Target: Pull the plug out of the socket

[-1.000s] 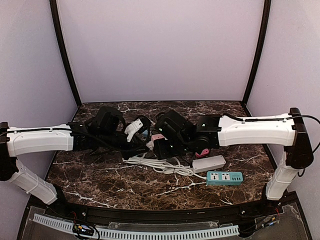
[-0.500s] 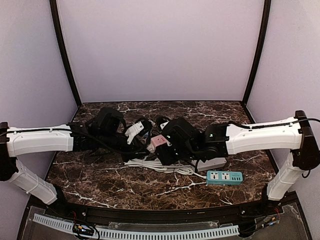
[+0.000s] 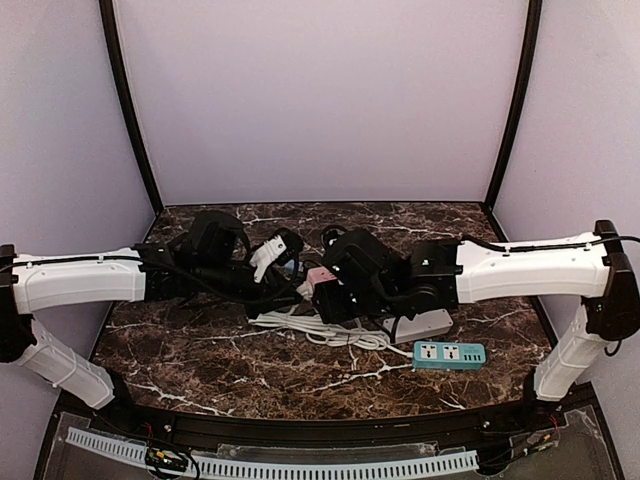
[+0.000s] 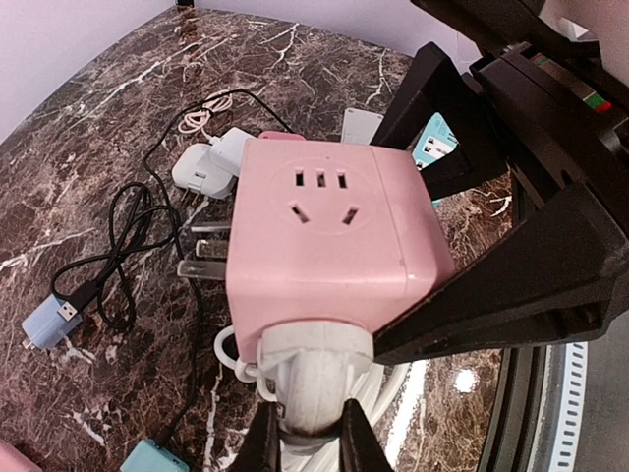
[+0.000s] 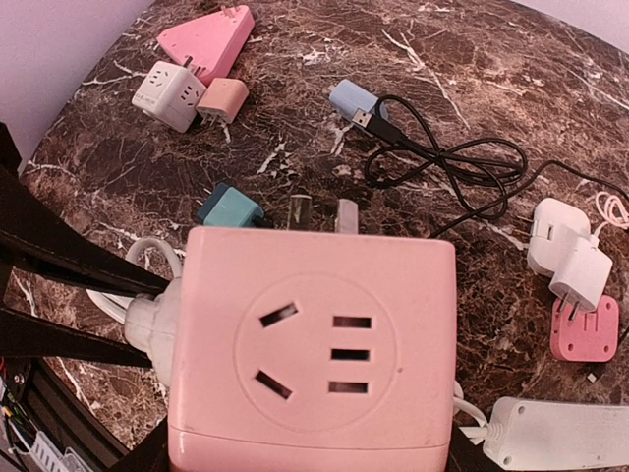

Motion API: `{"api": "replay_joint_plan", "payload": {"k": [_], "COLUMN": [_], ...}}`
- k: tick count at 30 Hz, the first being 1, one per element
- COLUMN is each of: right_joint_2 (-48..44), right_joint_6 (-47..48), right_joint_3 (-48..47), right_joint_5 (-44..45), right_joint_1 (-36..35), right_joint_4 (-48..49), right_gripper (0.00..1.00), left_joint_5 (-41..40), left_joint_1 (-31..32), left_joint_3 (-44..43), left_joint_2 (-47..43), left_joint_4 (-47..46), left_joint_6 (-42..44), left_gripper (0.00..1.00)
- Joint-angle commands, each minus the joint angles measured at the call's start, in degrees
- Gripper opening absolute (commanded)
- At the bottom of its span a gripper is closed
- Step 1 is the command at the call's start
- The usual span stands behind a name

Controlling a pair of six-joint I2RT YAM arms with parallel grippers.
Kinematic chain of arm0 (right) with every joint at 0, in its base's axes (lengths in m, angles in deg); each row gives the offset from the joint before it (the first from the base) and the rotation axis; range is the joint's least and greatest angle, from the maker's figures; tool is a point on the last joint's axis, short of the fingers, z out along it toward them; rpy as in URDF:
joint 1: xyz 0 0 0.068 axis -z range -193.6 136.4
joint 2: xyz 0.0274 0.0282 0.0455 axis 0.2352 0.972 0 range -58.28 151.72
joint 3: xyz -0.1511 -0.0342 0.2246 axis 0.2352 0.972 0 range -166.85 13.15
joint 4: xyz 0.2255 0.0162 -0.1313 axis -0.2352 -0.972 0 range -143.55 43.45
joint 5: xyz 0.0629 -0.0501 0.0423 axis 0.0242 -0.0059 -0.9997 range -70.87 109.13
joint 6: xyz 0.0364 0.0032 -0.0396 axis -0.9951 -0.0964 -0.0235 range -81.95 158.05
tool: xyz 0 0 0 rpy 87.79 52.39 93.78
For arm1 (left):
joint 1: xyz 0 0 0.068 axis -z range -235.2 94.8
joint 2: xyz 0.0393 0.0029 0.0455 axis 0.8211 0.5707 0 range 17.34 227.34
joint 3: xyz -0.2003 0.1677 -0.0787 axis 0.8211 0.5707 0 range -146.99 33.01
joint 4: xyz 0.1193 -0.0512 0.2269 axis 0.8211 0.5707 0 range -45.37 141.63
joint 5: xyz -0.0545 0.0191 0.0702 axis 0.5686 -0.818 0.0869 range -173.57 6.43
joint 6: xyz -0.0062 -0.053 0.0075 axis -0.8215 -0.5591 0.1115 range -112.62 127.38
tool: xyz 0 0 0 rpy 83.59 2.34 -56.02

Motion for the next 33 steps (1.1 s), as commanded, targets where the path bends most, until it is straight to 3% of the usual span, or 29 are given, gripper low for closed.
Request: {"api": "replay_joint_plan", "payload": {"k": [1, 13, 19, 24, 33], "right_joint_2": [1.6, 4.6, -1.4, -3.5, -3.8], "right_joint_6": [-5.9, -6.3, 8.0, 16.6, 9.3], "right_joint_3": [-1.7, -3.9, 3.9, 6.0, 5.7], "right_joint_5": [6.6, 9.5, 5.8, 5.2, 7.6], "right_joint_1": [2.8, 4.3, 1.3, -2.5, -2.9], "right_joint_4": [-8.6, -11.6, 3.4, 7.5, 4.9], "right_gripper": [0.0, 0.0, 0.0, 0.0, 0.0], "left_joint_5": [-1.4, -2.0, -2.0, -0.6, 0.5], "left_joint_1": [2.5, 5.2, 1.8, -1.4, -2.3], "left_joint_3": [0.4, 0.1, -0.5, -1.1, -0.4], "left_joint_2": [-2.8, -1.9, -1.8, -1.9, -2.3], "left_joint_4": [0.6, 1.3, 1.5, 1.7, 1.0], "left_joint_6": [2.1, 2.9, 0.7, -0.9, -0.4], "left_gripper": [0.01, 0.01, 0.01, 0.01, 0.01]}}
